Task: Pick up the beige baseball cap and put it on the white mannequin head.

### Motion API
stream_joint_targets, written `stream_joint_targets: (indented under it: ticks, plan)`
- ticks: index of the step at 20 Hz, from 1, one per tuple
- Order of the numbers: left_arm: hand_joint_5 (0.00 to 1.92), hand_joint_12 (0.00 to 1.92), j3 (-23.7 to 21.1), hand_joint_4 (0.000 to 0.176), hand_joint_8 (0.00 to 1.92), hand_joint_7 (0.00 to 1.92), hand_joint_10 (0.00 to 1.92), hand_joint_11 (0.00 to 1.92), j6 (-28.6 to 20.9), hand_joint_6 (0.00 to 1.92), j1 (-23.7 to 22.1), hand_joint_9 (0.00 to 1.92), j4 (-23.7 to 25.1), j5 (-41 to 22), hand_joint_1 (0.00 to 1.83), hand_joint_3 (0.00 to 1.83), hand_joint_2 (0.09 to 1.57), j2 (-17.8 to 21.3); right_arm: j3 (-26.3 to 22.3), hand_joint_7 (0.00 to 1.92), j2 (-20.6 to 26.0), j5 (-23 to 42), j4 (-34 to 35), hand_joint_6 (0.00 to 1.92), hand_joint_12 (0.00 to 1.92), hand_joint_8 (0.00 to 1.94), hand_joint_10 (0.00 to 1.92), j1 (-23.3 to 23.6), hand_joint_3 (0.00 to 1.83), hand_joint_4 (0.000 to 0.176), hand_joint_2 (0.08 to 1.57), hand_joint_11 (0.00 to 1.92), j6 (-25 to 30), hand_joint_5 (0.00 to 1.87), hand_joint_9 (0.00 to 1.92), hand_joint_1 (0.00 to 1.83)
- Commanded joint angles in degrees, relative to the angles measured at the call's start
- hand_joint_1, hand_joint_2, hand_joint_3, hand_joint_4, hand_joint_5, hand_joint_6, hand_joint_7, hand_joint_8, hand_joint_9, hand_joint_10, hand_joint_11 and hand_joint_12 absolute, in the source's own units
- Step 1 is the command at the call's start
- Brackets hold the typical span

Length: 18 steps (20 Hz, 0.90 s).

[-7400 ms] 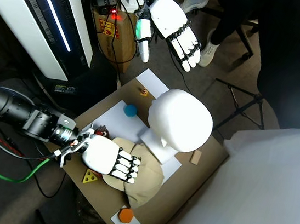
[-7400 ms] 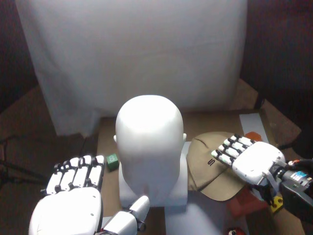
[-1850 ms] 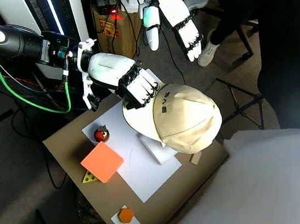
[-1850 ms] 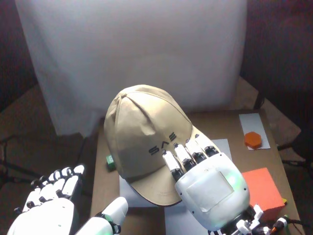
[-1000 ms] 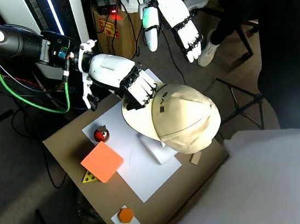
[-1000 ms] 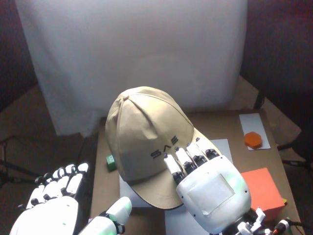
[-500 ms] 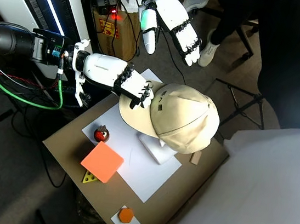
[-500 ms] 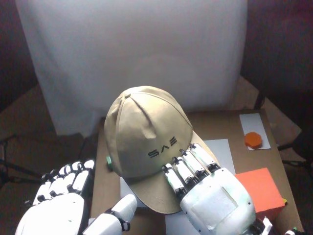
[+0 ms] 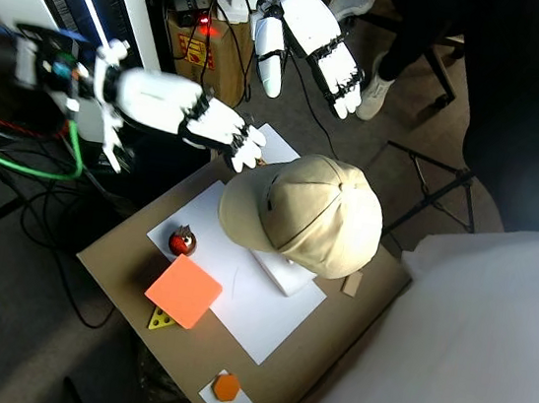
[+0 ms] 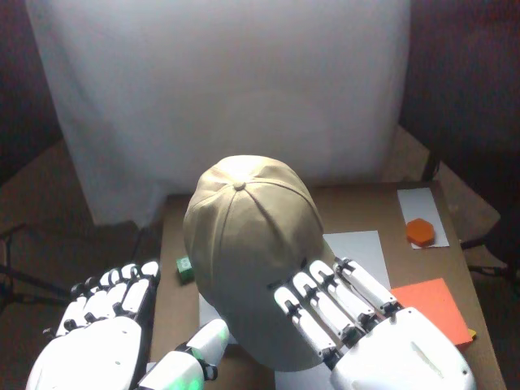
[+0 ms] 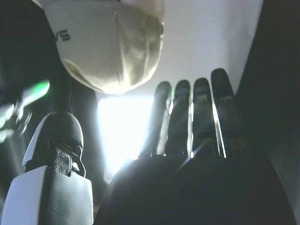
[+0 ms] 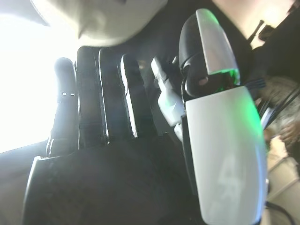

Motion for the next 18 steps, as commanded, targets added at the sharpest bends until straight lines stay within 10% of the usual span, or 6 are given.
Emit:
stream_joint_targets:
  ticks: [1, 11, 12, 13, 15, 18]
  plan:
    - [0.09, 0.41, -0.3, 0.0, 0.0, 0.06, 0.0, 0.0, 0.0, 0.0, -0.6, 0.04, 3.9, -5.6, 0.0, 0.0, 1.14, 0.3, -1.2, 0.07, 1.1, 5.2, -2.9, 0.0, 0.43, 0.0, 0.0, 1.6, 0.0, 0.035, 0.95, 0.0, -0.4, 0.08, 0.03, 0.65]
    - [0.11, 0.43, -8.3, 0.0, 0.0, 0.07, 0.0, 0.0, 11.3, 0.0, -8.7, 0.06, 1.0, -5.6, 0.0, 0.0, 1.14, 5.7, -7.5, 0.09, 20.3, -23.7, 33.3, 0.01, 0.63, 0.0, 0.01, 20.5, 0.0, 0.043, 0.95, 0.0, -5.0, 0.09, 0.06, 0.61]
    - [0.26, 0.68, -9.0, 0.0, 0.02, 0.28, 0.02, 0.02, 12.0, 0.02, -9.6, 0.28, 0.5, -5.6, 0.06, 0.0, 1.15, 6.2, -7.5, 0.36, 21.2, -25.1, 33.3, 0.03, 1.19, 0.06, 0.16, 21.3, 0.0, 0.036, 0.98, 0.0, -4.9, 0.27, 0.32, 0.63]
    - [0.43, 0.82, -9.6, 0.0, 0.04, 0.56, 0.05, 0.14, 12.7, 0.02, -10.5, 0.51, -0.3, -5.6, 0.18, 0.0, 1.16, 6.5, -7.4, 0.55, 21.9, -26.4, 33.3, 0.1, 1.56, 0.28, 0.93, 21.9, 0.0, 0.019, 1.01, 0.17, -4.9, 0.47, 0.37, 0.69]
    - [0.86, 1.12, -10.7, 0.0, 0.23, 0.91, 0.68, 0.52, 15.2, 0.08, -13.5, 0.76, -1.6, -5.5, 0.55, 0.0, 1.13, 7.5, -7.6, 0.53, 24.1, -29.6, 33.3, 1.27, 1.91, 1.43, 1.83, 23.2, 0.01, 0.0, 1.04, 0.7, -4.6, 0.55, 0.57, 0.83]
    - [0.67, 1.86, -11.4, 0.0, 1.78, 0.75, 1.85, 0.97, 17.1, 1.74, -17.0, 0.86, -2.7, -4.5, 0.91, 0.0, 1.08, 8.4, -7.8, 0.91, 26.4, -32.5, 33.3, 1.88, 1.92, 1.92, 1.92, 24.0, 0.0, 0.0, 1.05, 1.43, -3.0, 0.73, 1.14, 1.04]
